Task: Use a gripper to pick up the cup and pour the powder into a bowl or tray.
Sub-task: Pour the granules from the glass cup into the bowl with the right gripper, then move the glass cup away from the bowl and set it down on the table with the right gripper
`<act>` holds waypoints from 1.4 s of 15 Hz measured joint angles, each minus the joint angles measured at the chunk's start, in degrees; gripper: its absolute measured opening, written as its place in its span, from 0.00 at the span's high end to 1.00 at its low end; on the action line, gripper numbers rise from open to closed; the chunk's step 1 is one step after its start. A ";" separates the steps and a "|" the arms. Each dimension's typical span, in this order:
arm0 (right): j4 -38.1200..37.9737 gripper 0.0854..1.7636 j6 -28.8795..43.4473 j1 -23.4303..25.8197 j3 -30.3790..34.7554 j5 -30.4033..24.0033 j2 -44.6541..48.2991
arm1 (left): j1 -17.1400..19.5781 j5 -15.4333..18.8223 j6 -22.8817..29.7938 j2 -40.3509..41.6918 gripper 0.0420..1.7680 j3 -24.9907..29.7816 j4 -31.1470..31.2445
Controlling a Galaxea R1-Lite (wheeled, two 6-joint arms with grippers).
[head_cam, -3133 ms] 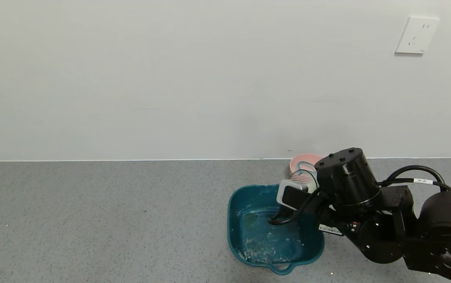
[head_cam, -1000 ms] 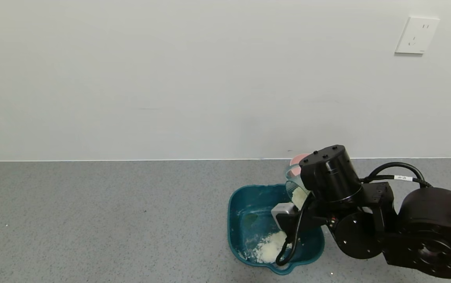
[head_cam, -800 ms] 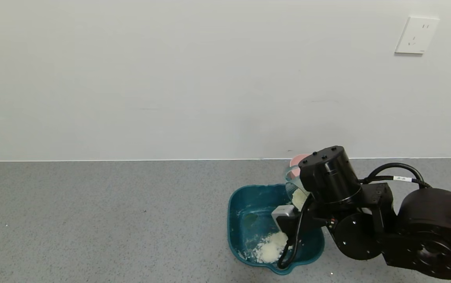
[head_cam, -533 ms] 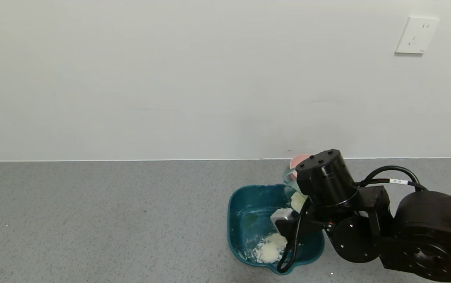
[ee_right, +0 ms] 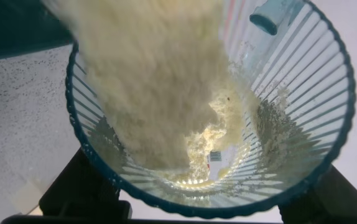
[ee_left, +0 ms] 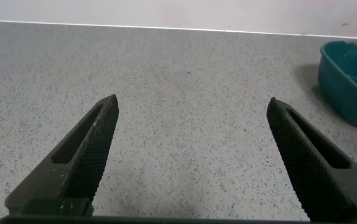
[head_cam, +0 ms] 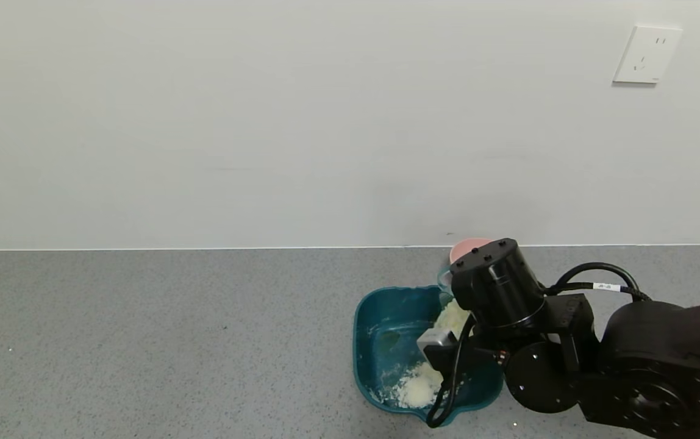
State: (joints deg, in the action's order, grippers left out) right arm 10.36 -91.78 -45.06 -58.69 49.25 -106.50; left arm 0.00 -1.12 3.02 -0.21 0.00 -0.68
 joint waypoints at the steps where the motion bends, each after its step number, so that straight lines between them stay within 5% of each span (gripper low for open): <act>1: -0.04 0.25 -0.06 -0.26 0.11 0.00 -0.01 | 0.00 0.02 0.02 0.00 0.03 0.00 0.00; 9: 1.16 0.25 1.07 -0.12 0.12 0.26 -0.50 | 0.00 0.02 0.02 0.00 0.03 0.00 0.02; 21: 0.40 0.25 25.22 1.62 1.27 -5.57 2.94 | 0.00 0.02 0.02 0.00 0.03 0.00 0.02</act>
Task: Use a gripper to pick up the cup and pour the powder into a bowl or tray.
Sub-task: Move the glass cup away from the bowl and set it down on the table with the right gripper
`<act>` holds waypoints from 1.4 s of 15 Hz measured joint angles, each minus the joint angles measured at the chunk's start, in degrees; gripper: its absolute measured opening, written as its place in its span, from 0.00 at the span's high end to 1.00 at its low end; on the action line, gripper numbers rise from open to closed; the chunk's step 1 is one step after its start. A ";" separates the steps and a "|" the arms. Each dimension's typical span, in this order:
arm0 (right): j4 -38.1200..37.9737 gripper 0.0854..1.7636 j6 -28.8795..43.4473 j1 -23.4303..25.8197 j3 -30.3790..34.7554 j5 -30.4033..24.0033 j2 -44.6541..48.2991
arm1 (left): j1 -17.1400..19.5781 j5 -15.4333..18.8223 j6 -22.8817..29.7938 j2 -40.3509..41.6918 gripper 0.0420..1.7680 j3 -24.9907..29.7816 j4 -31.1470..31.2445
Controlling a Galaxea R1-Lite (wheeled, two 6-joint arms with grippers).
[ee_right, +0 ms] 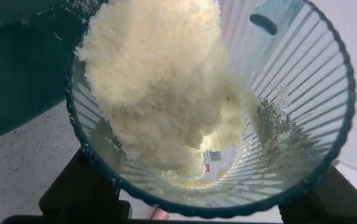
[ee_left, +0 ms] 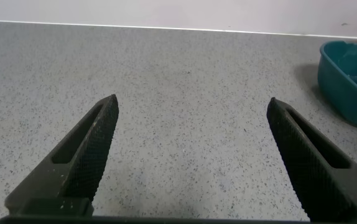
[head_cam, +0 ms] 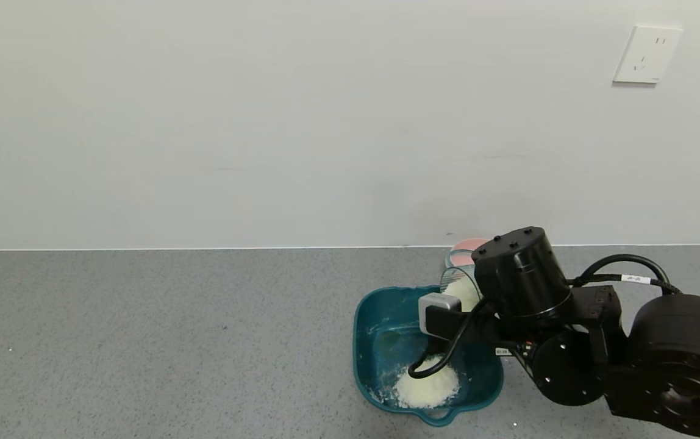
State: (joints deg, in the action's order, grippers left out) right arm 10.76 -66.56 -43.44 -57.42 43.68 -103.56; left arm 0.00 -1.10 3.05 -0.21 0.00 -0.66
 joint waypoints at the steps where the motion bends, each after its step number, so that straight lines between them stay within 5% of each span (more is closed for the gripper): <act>1: 0.17 0.25 1.77 0.28 0.39 -0.85 0.45 | 0.00 0.00 0.00 0.00 0.03 0.00 0.00; 11: 0.04 0.25 30.54 1.49 6.23 -1.84 3.54 | 0.00 -0.02 0.00 0.00 0.03 0.00 -0.02; 15: 0.26 0.25 36.99 4.88 6.75 -2.45 5.60 | 0.00 0.00 0.00 0.00 0.03 0.00 0.00; 21: 0.83 0.25 57.38 9.45 10.03 -5.45 9.87 | 0.00 0.00 0.00 0.00 0.03 0.00 0.00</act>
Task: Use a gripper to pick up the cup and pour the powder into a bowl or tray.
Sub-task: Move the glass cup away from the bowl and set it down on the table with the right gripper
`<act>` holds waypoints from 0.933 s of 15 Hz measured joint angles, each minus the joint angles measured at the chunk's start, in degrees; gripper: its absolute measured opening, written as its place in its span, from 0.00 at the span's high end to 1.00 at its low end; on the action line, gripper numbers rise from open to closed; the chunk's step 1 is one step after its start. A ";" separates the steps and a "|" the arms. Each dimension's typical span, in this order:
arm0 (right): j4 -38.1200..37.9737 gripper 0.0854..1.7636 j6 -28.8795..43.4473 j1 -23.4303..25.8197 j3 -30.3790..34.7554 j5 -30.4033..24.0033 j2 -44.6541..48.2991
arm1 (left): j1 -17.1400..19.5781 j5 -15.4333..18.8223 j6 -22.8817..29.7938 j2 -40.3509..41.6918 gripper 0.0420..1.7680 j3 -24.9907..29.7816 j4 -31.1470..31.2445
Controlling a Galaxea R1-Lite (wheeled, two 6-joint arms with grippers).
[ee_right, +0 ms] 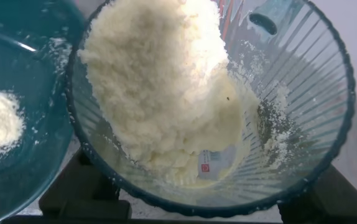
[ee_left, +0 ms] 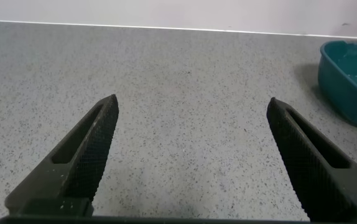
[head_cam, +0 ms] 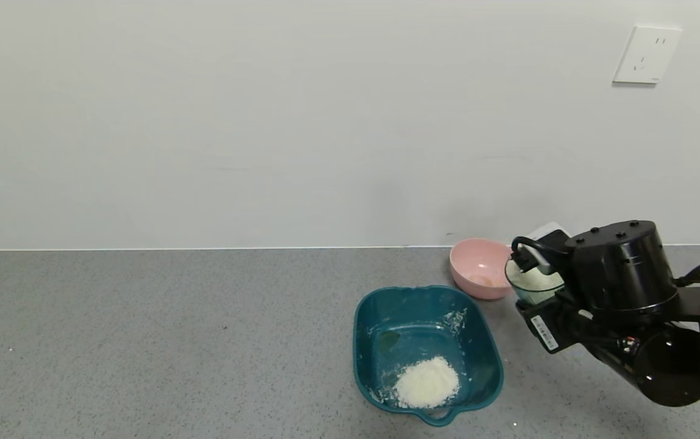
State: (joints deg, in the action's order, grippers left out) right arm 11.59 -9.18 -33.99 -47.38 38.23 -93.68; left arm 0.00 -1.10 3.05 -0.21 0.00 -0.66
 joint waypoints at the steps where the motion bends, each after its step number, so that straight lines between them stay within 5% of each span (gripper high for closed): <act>1: 0.54 0.25 2.54 1.63 0.87 -1.22 0.83 | 0.00 -0.02 0.00 0.00 0.03 0.00 0.00; 5: 8.58 0.25 7.18 8.91 5.06 -9.42 4.79 | 0.00 -0.02 0.00 0.00 0.03 0.00 0.00; 11: 33.22 0.25 7.36 23.16 17.65 -22.71 5.07 | 0.00 -0.02 0.00 0.00 0.03 0.00 0.00; 14: 42.29 0.25 7.42 28.10 23.49 -24.56 1.46 | 0.00 -0.02 0.00 0.00 0.03 0.00 0.00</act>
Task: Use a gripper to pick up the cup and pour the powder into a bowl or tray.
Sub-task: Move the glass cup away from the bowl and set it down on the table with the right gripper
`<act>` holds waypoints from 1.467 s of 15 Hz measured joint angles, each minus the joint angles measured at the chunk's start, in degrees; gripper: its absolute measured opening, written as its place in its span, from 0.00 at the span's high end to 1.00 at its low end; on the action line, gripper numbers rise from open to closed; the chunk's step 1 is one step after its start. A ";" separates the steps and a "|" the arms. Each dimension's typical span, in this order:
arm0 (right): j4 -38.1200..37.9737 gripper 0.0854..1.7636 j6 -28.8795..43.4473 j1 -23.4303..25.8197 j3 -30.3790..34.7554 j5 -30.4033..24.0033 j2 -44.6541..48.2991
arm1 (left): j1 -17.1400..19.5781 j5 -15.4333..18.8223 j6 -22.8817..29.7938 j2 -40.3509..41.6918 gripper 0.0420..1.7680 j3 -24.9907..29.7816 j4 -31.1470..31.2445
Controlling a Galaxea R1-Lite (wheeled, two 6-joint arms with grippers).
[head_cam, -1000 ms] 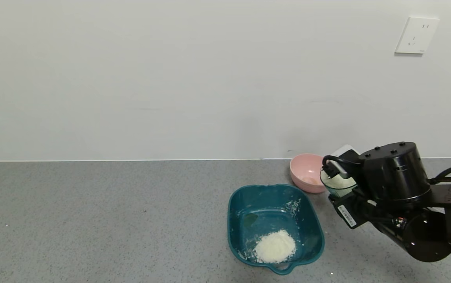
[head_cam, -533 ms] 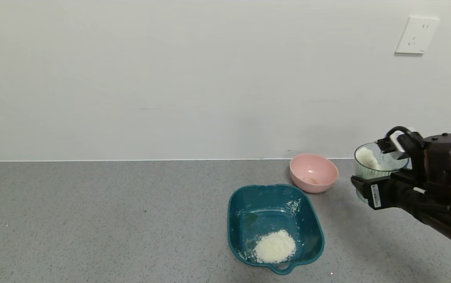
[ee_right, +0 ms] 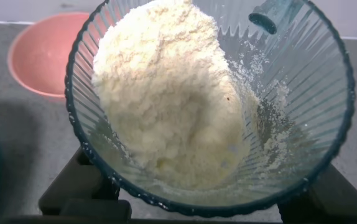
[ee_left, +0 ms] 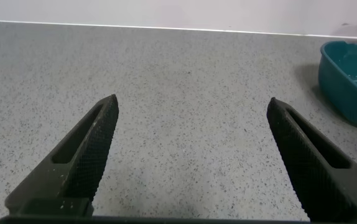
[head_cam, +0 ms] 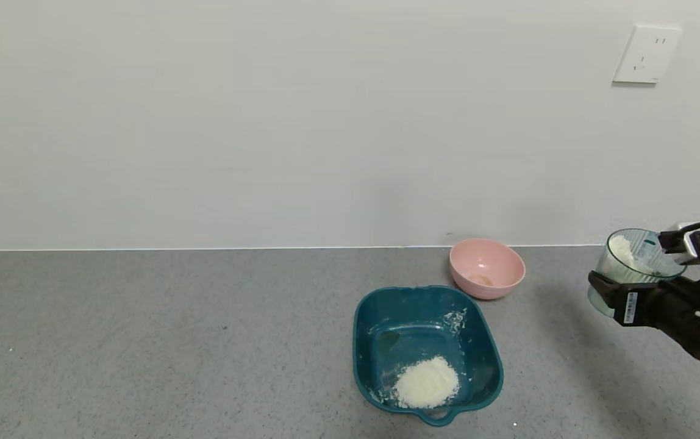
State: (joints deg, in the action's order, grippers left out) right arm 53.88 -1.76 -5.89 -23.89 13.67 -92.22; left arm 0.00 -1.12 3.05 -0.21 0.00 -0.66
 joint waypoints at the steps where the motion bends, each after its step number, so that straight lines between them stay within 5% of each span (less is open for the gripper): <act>1: 2.78 0.25 0.00 1.12 1.44 -0.09 -1.66 | 0.00 0.00 0.00 0.00 0.03 0.00 0.00; 10: 31.84 0.25 2.00 4.52 10.23 -0.69 -23.91 | 0.00 0.00 0.00 0.00 0.03 0.00 0.00; 22: 35.08 0.25 3.46 4.74 11.34 -4.30 -31.89 | 0.00 0.02 0.00 0.00 0.03 0.00 0.00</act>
State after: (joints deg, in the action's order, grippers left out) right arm 88.97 1.71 -1.15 -12.56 9.36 -124.11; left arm 0.00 -1.10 3.05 -0.21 0.00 -0.66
